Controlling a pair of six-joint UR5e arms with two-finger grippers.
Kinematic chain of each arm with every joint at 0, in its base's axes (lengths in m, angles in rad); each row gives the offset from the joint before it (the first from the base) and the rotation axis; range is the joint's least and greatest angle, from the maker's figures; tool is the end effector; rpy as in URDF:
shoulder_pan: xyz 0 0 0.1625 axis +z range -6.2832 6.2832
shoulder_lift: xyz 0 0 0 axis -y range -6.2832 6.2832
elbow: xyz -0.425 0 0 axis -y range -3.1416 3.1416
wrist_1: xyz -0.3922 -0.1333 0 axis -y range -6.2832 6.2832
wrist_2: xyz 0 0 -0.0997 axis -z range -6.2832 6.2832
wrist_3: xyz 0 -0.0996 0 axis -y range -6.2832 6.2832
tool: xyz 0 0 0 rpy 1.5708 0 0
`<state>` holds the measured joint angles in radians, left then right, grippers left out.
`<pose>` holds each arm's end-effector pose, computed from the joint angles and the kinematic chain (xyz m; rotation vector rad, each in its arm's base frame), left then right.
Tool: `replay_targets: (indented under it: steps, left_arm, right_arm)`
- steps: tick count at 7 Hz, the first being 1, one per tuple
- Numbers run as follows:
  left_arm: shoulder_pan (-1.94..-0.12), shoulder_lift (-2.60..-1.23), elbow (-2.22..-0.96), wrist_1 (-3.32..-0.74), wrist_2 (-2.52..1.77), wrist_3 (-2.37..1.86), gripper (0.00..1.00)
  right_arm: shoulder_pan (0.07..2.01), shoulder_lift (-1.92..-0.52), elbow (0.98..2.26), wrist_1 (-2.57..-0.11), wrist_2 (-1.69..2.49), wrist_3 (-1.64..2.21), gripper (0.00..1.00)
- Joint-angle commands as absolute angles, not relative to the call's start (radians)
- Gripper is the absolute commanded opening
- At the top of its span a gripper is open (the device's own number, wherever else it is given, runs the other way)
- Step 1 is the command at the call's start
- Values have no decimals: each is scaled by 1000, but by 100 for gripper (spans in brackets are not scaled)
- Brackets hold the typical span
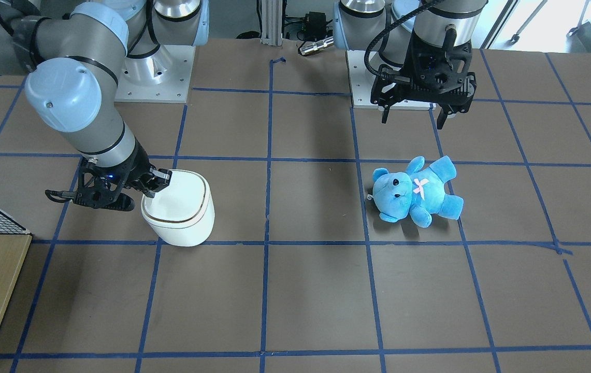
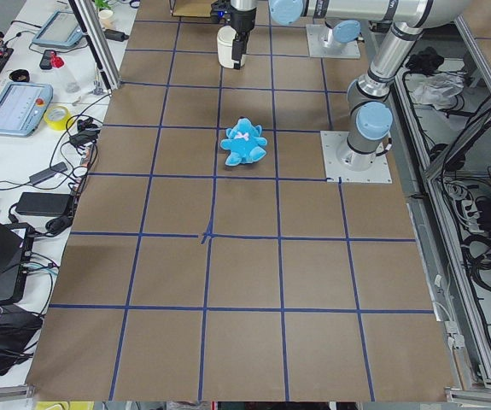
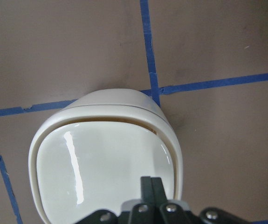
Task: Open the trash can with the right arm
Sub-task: 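Pull the lid edge up and away with the right gripper, flipping it open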
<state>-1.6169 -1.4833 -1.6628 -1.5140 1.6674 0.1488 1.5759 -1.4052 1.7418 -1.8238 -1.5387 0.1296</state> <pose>-0.1448 -0.4536 0.4903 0.2921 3.0276 -0.0719 0.1392 -0.5306 0.3446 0.1957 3.1062 0.1332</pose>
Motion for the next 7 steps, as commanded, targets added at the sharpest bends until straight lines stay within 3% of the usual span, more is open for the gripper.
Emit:
replay_targets:
  steps: [1,3,4,7]
  left_arm:
    - [-1617,-1483,-1663,-1514,1667,149,100]
    - [-1617,-1483,-1663,-1514,1667,149,100]
    - [-1617,-1483,-1663,-1514,1667,149,100]
    - [-1617,-1483,-1663,-1514,1667,149,100]
  right_arm:
    - [1577,-1456,1706,-1812,-1536,130,57]
    - [1577,-1494,1672,-1798,-1537,129,95]
    - [1572,-1526,1669,-1784,-1537,129,100]
    - [1568,-1608,1608,-1605,-1542,129,100]
